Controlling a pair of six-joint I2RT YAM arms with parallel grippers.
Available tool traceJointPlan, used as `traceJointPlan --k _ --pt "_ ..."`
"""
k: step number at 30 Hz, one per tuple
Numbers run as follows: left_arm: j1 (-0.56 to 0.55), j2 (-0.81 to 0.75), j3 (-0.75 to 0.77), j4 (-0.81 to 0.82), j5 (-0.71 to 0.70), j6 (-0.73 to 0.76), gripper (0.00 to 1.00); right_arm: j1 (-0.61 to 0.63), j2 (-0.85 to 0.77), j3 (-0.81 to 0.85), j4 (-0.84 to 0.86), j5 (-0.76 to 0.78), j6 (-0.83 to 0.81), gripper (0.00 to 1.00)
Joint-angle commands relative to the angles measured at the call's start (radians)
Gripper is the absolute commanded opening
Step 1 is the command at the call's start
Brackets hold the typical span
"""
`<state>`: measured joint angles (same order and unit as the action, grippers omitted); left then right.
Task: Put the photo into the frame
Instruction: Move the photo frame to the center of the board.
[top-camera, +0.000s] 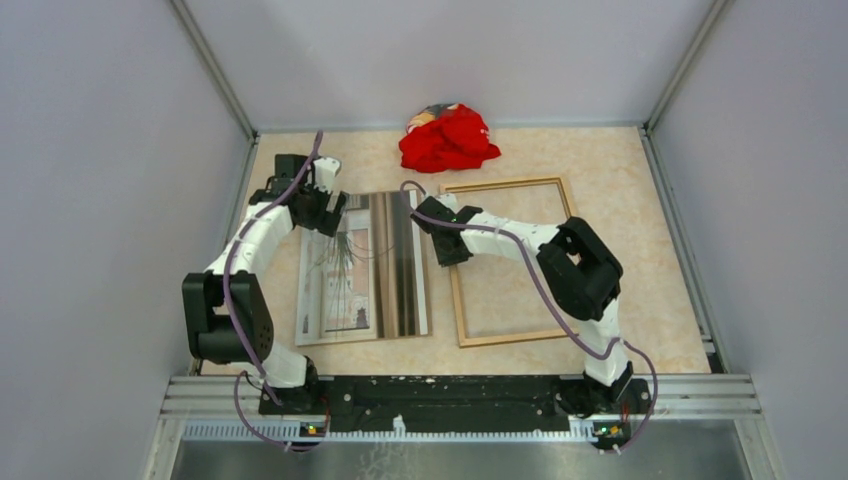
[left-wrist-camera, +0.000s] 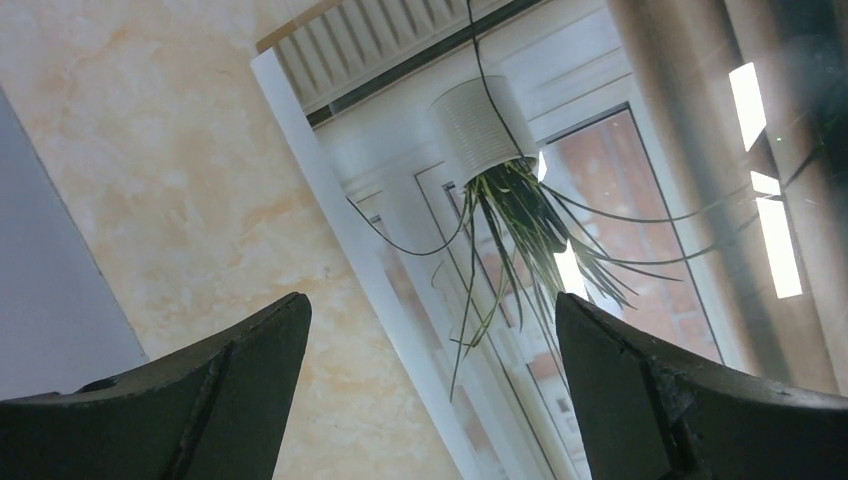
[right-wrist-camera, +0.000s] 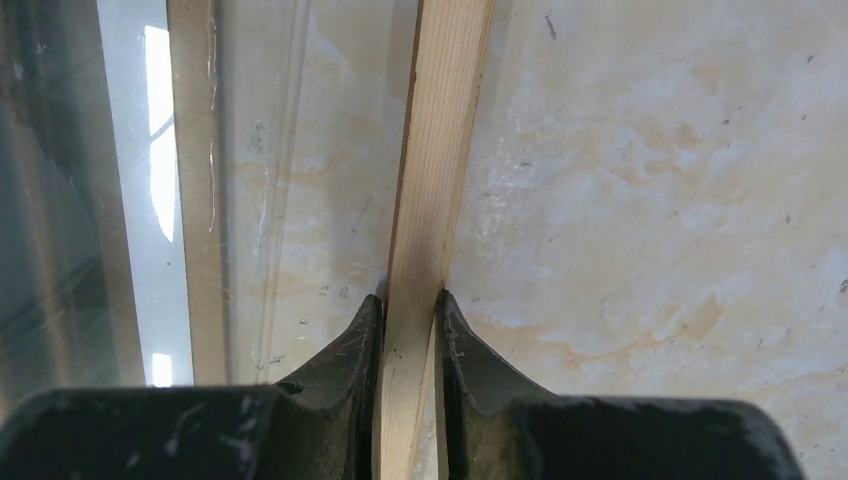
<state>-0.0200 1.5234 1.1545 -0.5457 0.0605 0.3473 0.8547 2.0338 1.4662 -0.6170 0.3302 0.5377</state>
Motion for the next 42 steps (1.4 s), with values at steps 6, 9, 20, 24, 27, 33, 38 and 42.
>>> traceJointPlan --k 6,9,20,24,27,33,38,42 --pt "0.083 0.026 0.011 0.025 -0.04 0.061 0.98 -0.059 -0.033 -0.069 0.031 0.003 -0.034 0.06" --pt "0.085 0.035 0.01 0.013 -0.034 0.066 0.98 -0.059 -0.03 -0.059 0.032 -0.01 0.037 0.06" --pt "0.085 0.023 0.005 -0.001 -0.002 0.089 0.99 -0.058 -0.018 -0.016 0.033 0.082 0.191 0.04" --pt "0.085 0.026 0.01 -0.009 0.008 0.091 0.98 -0.069 -0.021 -0.027 0.057 0.08 0.276 0.01" --pt "0.085 0.018 0.009 -0.015 0.011 0.1 0.98 -0.069 -0.011 -0.016 0.067 0.066 0.316 0.01" --pt "0.085 0.001 0.002 -0.035 0.039 0.129 0.98 -0.068 -0.01 -0.013 0.063 0.074 0.349 0.0" --pt "0.085 -0.013 -0.017 -0.033 0.05 0.161 0.98 -0.068 -0.059 -0.07 0.055 0.115 0.283 0.16" --pt "0.095 0.017 -0.002 -0.041 0.032 0.174 0.98 -0.068 -0.153 -0.119 0.072 0.134 0.2 0.52"
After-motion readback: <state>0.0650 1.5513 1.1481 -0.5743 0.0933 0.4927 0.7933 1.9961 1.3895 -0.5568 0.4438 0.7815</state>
